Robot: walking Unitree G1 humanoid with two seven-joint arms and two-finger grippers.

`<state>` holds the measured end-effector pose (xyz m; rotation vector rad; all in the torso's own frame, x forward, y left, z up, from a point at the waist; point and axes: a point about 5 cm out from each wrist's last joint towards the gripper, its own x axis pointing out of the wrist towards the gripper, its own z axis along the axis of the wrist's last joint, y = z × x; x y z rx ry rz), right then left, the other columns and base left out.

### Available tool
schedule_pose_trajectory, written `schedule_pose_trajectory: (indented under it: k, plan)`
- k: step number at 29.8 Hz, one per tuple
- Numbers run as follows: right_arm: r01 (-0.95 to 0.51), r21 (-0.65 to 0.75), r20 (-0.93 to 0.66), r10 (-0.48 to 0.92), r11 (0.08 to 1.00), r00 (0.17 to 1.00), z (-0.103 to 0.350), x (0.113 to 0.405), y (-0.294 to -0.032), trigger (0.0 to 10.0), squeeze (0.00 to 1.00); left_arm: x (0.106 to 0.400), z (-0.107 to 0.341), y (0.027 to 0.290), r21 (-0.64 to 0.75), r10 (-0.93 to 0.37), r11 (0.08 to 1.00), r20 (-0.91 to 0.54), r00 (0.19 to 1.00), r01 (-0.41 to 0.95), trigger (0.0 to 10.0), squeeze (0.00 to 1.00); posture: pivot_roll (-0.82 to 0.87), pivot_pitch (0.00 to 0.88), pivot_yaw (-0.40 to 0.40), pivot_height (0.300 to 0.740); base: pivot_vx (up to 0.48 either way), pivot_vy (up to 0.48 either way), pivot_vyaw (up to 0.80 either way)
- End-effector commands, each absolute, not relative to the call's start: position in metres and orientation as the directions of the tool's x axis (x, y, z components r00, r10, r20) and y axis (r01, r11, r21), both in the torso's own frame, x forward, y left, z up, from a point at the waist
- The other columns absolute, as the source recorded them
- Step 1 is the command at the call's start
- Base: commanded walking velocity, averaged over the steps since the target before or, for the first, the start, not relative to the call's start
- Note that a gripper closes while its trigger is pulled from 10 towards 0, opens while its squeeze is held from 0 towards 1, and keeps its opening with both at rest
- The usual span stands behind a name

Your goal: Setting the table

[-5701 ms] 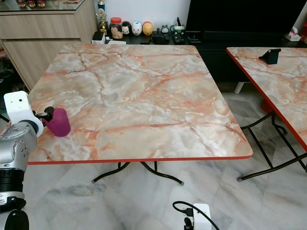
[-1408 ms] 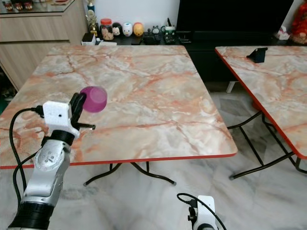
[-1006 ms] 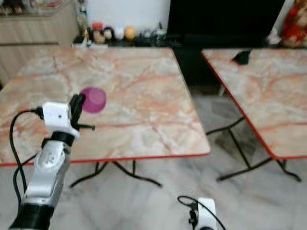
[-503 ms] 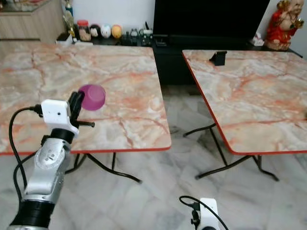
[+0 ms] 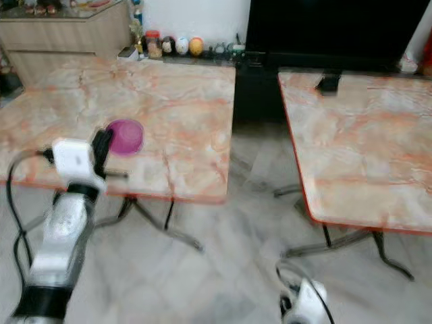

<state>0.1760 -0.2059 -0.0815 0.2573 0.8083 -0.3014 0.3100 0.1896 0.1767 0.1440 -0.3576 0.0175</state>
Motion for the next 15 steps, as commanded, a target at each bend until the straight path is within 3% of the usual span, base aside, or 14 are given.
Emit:
schedule_pose_trajectory:
  k: [1,15]
  plan:
    - [0.345,0.102,-0.743,-0.159,0.933,0.65,-0.0819,0.1744,-0.2079,10.0,0.0,0.3128,0.1788,0.1811,0.132,-0.032,0.991,0.35,0.936,-0.015,10.0,0.0,0.07,0.0,-0.046,0.74,0.0,-0.307,0.0]
    - [0.261,0.093,-0.742,-0.108,0.961,0.662,-0.0812,0.1795,-0.1982,10.0,0.0,0.3127,0.1776,0.181,0.126,-0.031,0.992,0.345,0.938,-0.014,10.0,0.0,0.07,0.0,-0.049,0.74,0.0,-0.301,0.0]
